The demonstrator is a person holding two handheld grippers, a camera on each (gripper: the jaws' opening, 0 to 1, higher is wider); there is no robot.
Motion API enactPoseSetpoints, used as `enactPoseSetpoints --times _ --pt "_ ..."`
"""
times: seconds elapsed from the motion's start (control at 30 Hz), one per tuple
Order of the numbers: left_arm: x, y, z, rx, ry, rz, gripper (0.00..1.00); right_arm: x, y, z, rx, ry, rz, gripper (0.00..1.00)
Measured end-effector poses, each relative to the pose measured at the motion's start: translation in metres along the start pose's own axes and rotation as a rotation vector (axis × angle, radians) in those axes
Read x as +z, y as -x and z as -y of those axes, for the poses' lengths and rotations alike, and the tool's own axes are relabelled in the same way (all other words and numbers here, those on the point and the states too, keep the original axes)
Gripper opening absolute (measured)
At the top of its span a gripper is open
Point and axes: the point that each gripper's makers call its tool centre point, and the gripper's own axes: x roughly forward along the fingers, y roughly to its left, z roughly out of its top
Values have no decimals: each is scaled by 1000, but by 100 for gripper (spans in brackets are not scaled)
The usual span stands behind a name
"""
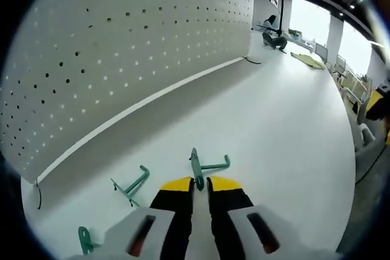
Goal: Insert the hook assembly into the mounting plate slot until the hook locks in place.
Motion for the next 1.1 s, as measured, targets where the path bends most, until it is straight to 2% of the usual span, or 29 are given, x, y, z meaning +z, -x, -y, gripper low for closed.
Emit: enactPoseSetpoints --times 0.47,0.6,0.8,1.1 --pt "1 -3 0 -6 15 2 6 0 0 -1 1 -21 8 21" --pt "0 -2 4 -26 21 -3 4 1 0 -2 5 -30 11 20" --pt "-3 2 6 -32 18 -11 4 4 -1 -5 15 -27 21 20" --pt "-1 17 11 -38 23 11 4 8 -3 -10 28 -28 35 20"
